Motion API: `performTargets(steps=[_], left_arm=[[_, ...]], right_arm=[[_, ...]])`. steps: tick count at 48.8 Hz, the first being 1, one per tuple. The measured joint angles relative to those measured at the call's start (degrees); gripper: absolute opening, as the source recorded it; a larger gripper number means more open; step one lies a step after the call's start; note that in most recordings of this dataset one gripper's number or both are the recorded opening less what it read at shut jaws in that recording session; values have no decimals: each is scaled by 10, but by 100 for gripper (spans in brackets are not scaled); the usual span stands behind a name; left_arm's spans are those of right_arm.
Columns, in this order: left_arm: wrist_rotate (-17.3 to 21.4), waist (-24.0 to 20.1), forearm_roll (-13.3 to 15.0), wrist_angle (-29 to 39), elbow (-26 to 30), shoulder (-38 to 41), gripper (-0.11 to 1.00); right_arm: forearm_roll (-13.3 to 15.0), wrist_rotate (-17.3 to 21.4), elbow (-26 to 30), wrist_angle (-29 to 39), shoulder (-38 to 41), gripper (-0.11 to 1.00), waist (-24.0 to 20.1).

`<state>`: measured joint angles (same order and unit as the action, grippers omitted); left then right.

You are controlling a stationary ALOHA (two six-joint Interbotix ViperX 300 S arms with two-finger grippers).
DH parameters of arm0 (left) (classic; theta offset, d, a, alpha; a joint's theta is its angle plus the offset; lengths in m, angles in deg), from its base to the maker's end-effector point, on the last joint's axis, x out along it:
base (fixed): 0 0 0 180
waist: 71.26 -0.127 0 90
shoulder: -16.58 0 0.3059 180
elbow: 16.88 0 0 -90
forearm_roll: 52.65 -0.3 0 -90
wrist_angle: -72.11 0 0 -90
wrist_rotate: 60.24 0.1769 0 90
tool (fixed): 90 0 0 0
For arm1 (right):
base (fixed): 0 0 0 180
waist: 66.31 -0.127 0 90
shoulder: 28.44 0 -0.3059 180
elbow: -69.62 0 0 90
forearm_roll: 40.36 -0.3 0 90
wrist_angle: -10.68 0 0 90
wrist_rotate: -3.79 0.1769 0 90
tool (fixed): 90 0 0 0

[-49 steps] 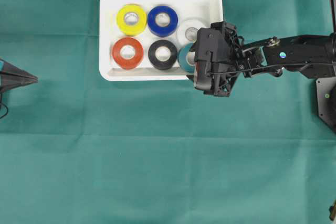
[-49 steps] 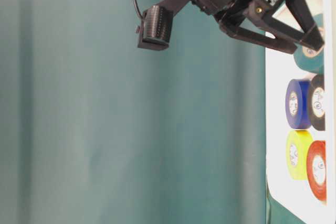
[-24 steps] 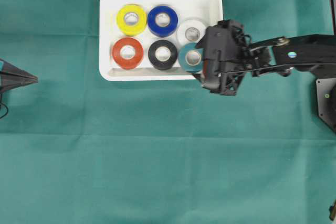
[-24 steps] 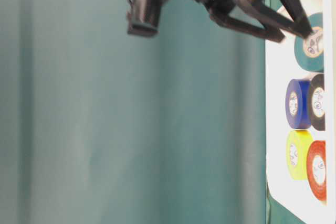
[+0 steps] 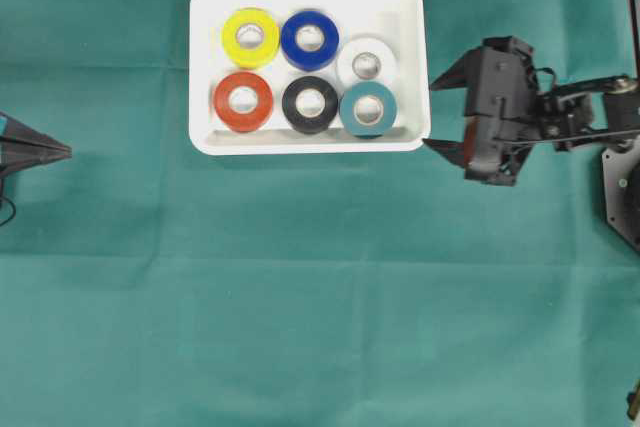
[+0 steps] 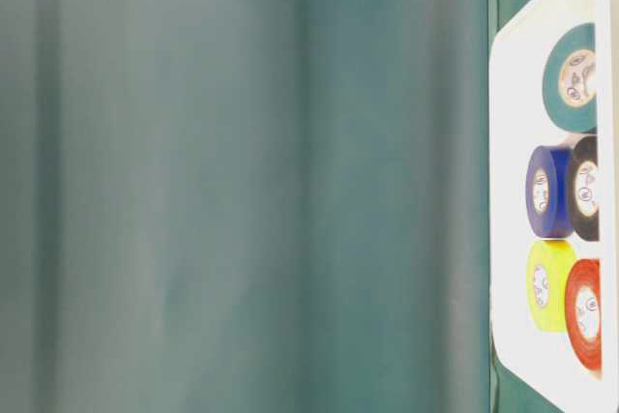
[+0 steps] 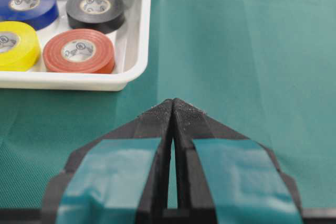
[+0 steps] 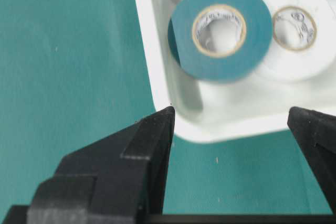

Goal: Put the tape into the white case with the right arm.
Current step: 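Open the right gripper and withdraw it to the right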

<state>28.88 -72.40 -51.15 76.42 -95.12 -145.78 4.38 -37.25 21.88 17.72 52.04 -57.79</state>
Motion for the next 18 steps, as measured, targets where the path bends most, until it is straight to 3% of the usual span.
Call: performTargets(steps=[18], left_arm=[[0,-1,0,0,-1,1,0]], right_arm=[[-2,28,-83,23,-101,76,13]])
